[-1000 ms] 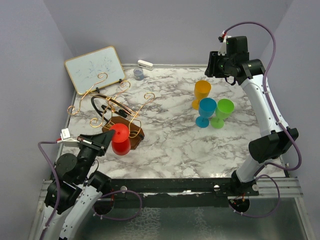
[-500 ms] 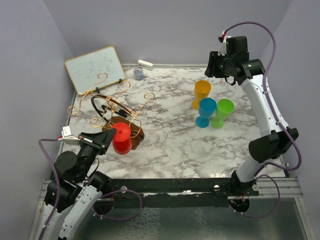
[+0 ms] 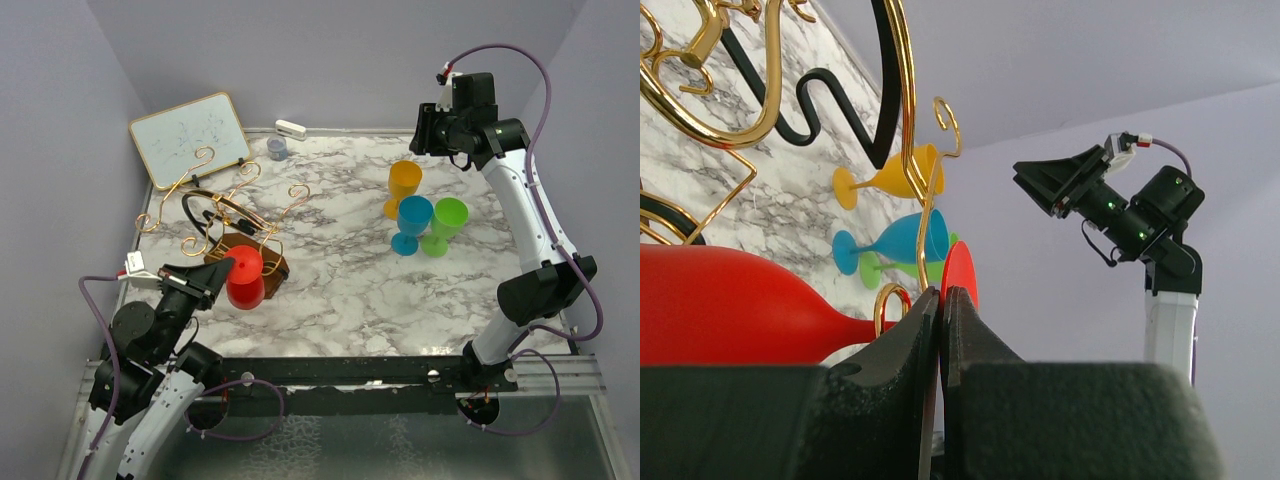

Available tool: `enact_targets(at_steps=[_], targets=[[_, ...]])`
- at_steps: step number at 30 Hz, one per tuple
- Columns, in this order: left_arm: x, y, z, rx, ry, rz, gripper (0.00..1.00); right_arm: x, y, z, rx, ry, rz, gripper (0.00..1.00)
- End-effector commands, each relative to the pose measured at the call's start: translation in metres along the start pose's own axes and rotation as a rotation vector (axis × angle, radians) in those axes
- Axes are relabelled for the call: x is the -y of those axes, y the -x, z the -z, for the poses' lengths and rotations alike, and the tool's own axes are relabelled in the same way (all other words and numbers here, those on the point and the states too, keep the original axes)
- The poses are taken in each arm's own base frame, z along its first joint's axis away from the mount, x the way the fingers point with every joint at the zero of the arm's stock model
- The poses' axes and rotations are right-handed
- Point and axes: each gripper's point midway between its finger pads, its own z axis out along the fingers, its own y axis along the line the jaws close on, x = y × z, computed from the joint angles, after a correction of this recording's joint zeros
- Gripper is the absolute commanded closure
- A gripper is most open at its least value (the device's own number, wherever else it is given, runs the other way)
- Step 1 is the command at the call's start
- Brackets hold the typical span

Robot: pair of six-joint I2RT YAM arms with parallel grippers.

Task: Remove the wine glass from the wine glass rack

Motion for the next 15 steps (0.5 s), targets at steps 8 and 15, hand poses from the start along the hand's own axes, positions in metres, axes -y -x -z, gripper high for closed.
enact_targets(at_steps=[8, 15], targets=[[0.0196, -0.0084, 0.0099, -0.064, -0.071, 0.011, 1.00, -0.0064, 0.0124, 0.0093, 0.055, 0.021, 0.012, 0.57], [0.0196, -0.0102, 0.0112, -0.075, -0.068, 0.011, 1.00, -0.0065, 0.0130, 0.0098, 0.057, 0.022, 0.012, 0.57]])
